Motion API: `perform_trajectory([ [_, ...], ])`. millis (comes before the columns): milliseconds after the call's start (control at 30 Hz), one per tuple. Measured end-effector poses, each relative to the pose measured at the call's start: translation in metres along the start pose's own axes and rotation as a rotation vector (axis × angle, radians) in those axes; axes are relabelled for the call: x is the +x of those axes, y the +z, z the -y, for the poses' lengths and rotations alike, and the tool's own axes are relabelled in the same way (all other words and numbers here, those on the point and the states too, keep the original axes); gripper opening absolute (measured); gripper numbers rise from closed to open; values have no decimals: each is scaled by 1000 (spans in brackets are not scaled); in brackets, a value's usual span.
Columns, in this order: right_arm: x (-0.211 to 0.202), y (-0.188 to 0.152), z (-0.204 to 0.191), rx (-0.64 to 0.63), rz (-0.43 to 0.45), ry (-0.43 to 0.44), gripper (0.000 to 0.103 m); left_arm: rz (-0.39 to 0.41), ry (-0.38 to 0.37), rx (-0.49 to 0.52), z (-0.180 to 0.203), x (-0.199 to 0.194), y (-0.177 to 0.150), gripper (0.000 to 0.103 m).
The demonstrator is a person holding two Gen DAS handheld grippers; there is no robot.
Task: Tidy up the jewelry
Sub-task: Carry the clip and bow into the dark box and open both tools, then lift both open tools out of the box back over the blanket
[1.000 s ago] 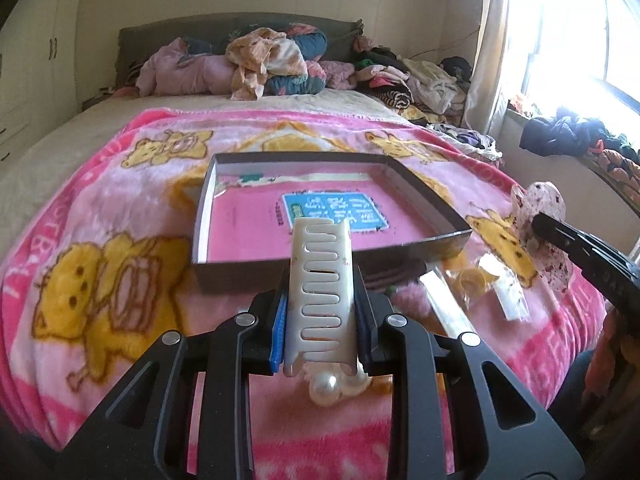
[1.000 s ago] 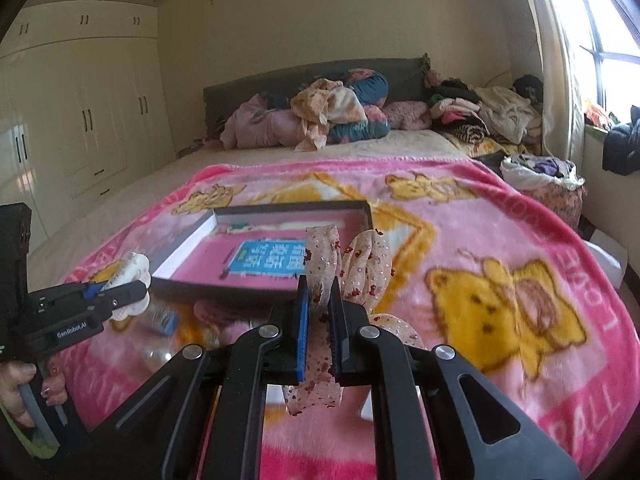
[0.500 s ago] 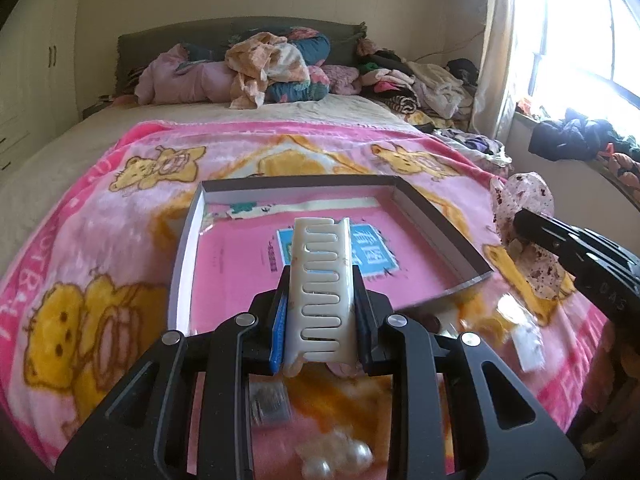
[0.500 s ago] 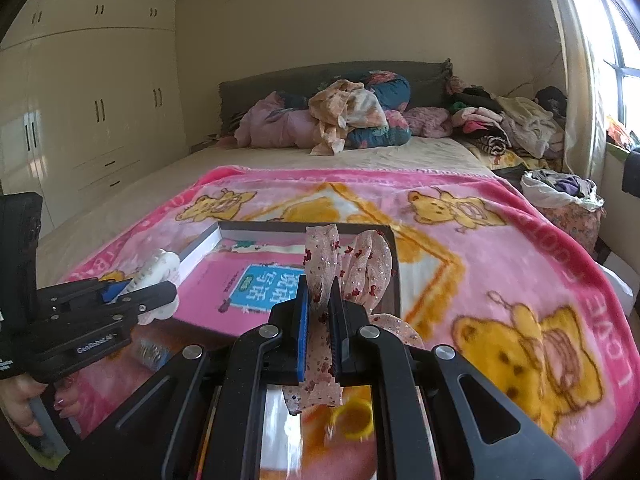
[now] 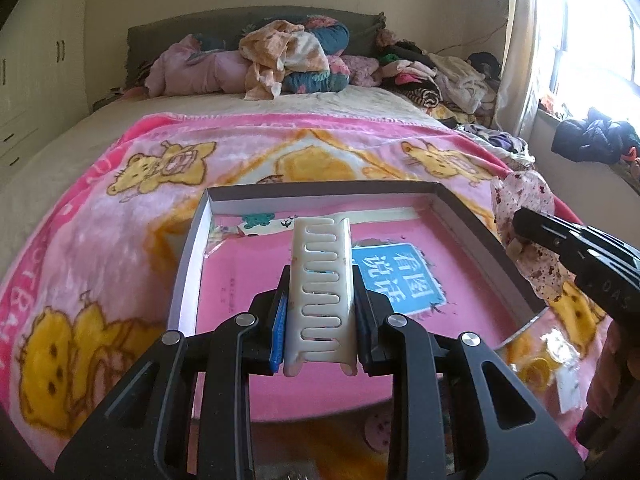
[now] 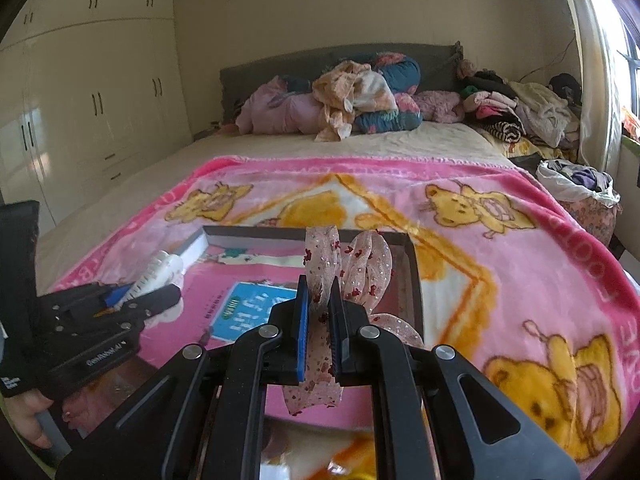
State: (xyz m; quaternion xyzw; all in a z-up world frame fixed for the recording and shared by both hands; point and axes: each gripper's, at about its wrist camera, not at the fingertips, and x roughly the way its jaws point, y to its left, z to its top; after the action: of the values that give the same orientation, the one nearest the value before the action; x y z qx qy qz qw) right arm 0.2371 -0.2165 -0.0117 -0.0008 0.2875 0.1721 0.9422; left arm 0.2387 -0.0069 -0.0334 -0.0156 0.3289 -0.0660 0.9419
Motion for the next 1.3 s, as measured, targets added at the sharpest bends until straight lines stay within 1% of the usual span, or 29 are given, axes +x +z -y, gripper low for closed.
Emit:
perform_trajectory([
  [233, 33, -16, 8, -3, -102, -12, 10, -47, 11, -6, -6, 20, -2, 19],
  [367, 42, -25, 10, 9, -130, -12, 12, -65, 16, -12, -8, 26, -8, 19],
  [500, 43, -28, 12, 11, -132, -12, 15, -71, 21, -14, -8, 29, -12, 19],
  [533, 42, -29, 13, 14, -130, -10, 18, -71, 21, -16, -8, 29, -13, 19],
  [567, 41, -30, 14, 18, -126, -8, 24, -71, 22, -18, -8, 30, -13, 19],
  [600, 39, -30, 14, 20, -117, -9, 28, -71, 23, -18, -7, 30, -13, 19],
  [633, 38, -30, 14, 20, -109, -12, 35, -72, 25, -17, -7, 30, -14, 20],
  [667, 35, -31, 14, 16, -99, -16, 39, -71, 27, -16, -7, 30, -14, 21],
  [800, 25, -29, 15, 11, -55, -23, 50, -71, 28, -23, -8, 30, -14, 25],
  [867, 18, -29, 15, 9, -25, -32, 61, -64, 33, -18, -8, 28, -15, 32],
  [900, 15, -29, 15, 7, -15, -38, 63, -60, 35, -17, -8, 26, -15, 35],
  [967, 8, -29, 16, 0, 9, -49, 67, -52, 38, -19, -8, 23, -15, 46],
  [1000, 7, -30, 16, -1, 13, -53, 69, -44, 40, -21, -8, 21, -15, 48],
  [1067, 1, -31, 17, -3, 29, -69, 74, -32, 44, -23, -8, 17, -14, 58],
  [1100, -1, -32, 17, -3, 35, -75, 75, -23, 45, -25, -9, 14, -14, 60],
  [1167, -6, -34, 18, 4, 45, -89, 78, -11, 48, -26, -8, 9, -14, 70],
  [1200, -9, -35, 19, 11, 49, -94, 79, -1, 49, -26, -8, 6, -14, 73],
  [1233, -10, -35, 20, 16, 52, -96, 80, 6, 52, -25, -7, 4, -14, 79],
  [1300, -15, -36, 22, 26, 60, -102, 82, 25, 55, -26, -6, -2, -14, 87],
])
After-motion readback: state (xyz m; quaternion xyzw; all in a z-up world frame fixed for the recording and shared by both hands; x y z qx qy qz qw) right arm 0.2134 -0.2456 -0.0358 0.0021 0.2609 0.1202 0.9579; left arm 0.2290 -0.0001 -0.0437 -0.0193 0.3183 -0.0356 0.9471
